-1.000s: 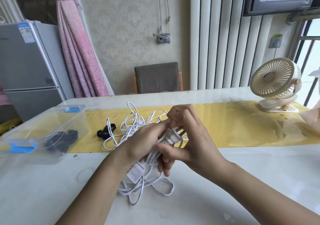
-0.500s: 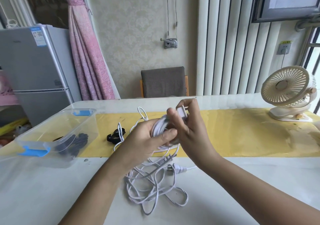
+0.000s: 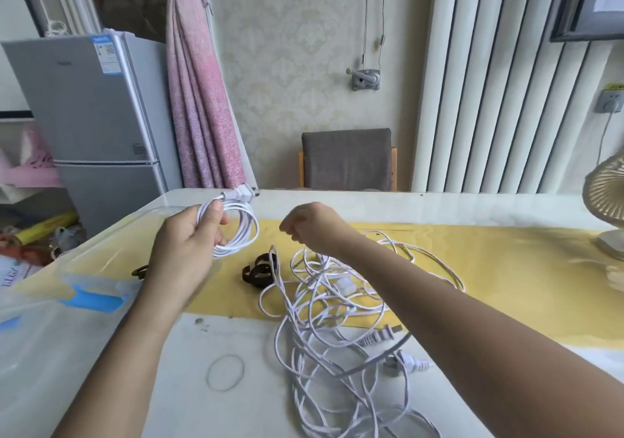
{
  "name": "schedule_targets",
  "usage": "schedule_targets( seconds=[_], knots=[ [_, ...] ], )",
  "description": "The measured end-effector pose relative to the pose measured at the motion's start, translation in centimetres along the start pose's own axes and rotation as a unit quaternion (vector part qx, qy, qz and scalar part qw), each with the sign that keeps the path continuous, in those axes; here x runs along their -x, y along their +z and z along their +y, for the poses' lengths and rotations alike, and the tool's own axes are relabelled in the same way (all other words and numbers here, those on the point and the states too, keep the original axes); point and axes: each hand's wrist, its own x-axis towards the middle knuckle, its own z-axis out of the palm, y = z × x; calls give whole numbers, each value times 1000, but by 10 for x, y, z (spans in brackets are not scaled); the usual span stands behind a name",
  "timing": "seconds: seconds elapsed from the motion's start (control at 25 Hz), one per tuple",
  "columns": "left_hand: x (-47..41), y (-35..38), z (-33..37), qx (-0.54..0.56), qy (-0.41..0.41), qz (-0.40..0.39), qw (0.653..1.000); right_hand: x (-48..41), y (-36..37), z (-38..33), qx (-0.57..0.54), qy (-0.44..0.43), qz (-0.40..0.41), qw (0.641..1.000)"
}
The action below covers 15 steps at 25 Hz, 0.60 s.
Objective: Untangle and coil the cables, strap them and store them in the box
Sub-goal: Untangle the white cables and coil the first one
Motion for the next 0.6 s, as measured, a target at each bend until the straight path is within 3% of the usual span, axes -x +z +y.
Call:
schedule_targets(
  seconds=[0.12,0.24,0.32,0.6],
  knots=[
    [-4,-6,-8,-19,-19,31,999,-23,21,7,230,-26,-129,964],
    [-3,-7,-10,-12,-19,36,999,-41,46,17,370,-56,-207,904],
    [-3,-6,-10,-3,-24,37,999,-48,54,23,381,-52,-198,902],
    [1,-2,-7,-11,-57,66,996,-45,49,22,324,-26,-82,942]
  ],
)
